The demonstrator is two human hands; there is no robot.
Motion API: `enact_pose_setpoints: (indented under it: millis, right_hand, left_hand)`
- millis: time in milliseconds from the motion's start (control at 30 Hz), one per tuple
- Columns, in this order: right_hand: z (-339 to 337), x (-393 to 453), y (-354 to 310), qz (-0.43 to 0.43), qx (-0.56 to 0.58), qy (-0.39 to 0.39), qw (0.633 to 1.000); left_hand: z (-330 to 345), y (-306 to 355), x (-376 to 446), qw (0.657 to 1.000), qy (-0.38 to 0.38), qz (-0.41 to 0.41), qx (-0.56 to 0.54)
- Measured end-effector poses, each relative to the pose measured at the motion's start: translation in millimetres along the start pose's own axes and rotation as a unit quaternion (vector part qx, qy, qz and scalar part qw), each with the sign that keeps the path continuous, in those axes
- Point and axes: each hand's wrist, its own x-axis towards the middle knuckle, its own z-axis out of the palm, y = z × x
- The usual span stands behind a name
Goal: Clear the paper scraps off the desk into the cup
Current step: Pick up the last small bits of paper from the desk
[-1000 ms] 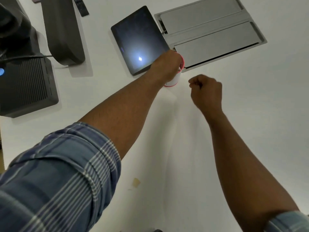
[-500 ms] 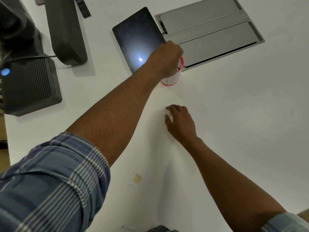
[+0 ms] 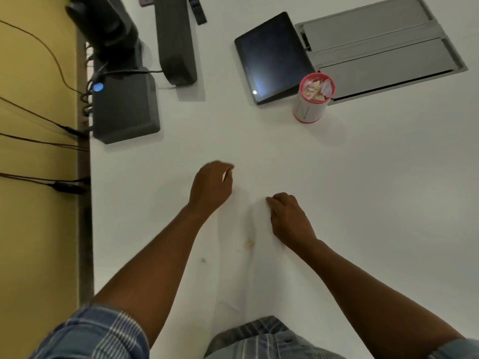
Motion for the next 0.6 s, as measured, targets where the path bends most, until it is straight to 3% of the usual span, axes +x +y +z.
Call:
enact_pose_setpoints:
  millis: [167,300,433,600]
  right_hand:
    - [17.2,-33.4,-24.0,-0.088,-0.019,-0.063,0.994]
    - [26.6,-56.2,-39.0,-0.095,-0.025,-0.12,0.988]
    - [29.9,-66.7,-53.0,-0.121,-0.085,-0.158,0.976]
    - [32.0,-83.9,-58.1,-0.253,-0.168,-0.166,0.938]
  left_hand:
    - [-11.5,-46.9,-107.5,0.992,-0.061,-0.105,0.021]
    - [-9.7,-50.3,-170.6,0.977,-0.154,-0.149,0.001]
    - [-4.6,-32.5,-208.7,0.961,-0.229,-0.156,0.003]
    - [0.8,-18.3,-239.2,0.96,-0.246,-0.123,0.054]
